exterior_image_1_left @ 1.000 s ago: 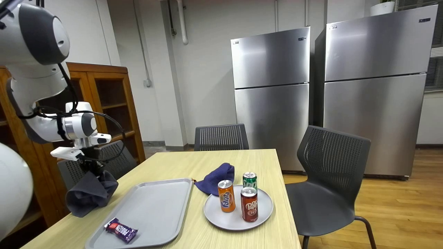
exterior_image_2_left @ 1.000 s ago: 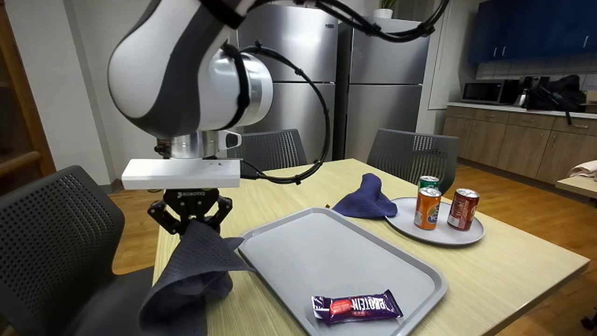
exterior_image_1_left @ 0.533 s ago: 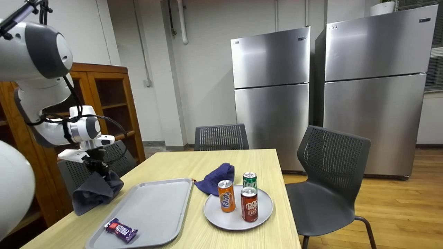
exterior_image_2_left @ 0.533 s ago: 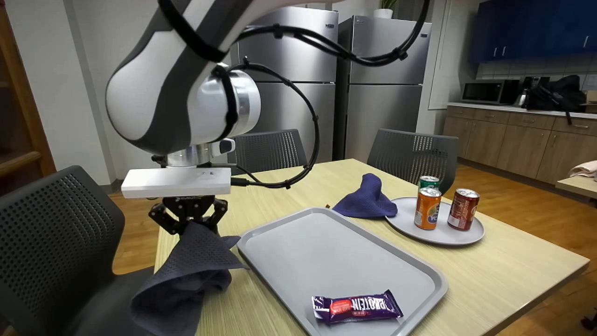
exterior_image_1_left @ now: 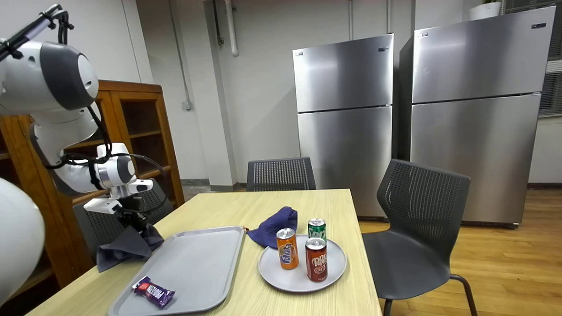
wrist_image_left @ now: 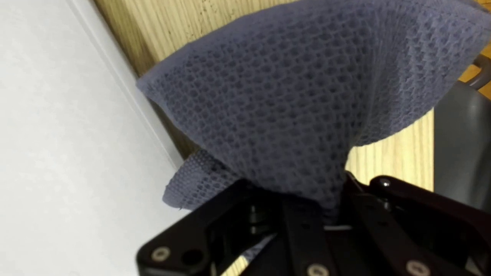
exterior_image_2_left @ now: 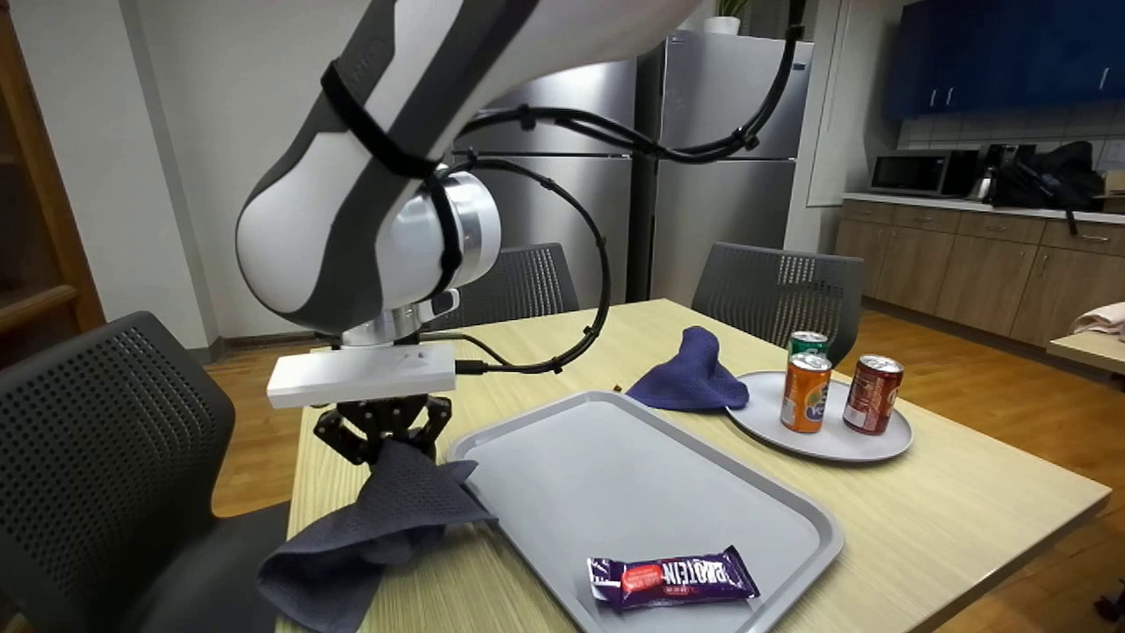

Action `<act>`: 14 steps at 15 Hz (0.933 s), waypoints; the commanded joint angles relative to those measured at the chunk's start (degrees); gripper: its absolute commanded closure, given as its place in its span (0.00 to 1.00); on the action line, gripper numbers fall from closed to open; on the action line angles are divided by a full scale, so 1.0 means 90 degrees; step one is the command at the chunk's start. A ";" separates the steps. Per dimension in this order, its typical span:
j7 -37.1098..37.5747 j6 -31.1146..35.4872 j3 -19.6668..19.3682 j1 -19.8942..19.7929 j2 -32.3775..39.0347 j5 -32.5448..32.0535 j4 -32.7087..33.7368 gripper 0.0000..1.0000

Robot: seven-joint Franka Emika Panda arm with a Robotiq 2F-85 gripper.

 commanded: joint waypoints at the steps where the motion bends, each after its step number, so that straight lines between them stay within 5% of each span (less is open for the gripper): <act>1: 0.0086 -0.0352 -0.0052 0.0061 0.0136 -0.0104 0.0291 0.64; 9: -0.0028 -0.0248 0.0067 0.0031 -0.0808 -0.0101 -0.0547 0.06; 14: -0.0050 -0.0273 0.0069 0.0040 -0.1669 -0.0324 -0.1377 0.00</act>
